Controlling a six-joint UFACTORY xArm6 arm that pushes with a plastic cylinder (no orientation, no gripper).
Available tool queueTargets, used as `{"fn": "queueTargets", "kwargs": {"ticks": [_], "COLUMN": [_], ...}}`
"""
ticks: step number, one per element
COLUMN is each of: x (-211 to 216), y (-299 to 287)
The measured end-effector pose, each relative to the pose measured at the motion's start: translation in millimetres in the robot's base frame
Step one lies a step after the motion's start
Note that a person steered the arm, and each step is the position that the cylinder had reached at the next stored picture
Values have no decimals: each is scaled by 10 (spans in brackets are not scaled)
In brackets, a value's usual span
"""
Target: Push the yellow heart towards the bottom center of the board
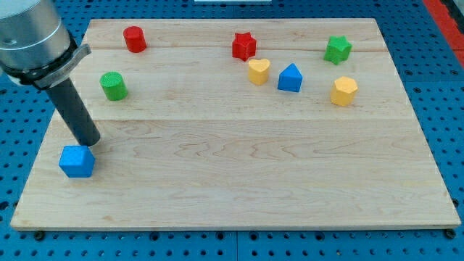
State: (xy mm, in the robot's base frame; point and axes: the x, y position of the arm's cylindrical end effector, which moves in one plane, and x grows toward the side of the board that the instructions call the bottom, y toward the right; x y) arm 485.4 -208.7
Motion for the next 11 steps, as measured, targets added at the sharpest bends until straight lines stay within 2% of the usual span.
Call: {"fn": "queueTargets", "kwargs": {"ticks": [2,3,4,6,8,9,10,11], "x": [-277,-632,-1170,-1731,-1735,-1527,-1035,-933], "y": [548,1022,1325,2323,2755,2746,2198,1771]}}
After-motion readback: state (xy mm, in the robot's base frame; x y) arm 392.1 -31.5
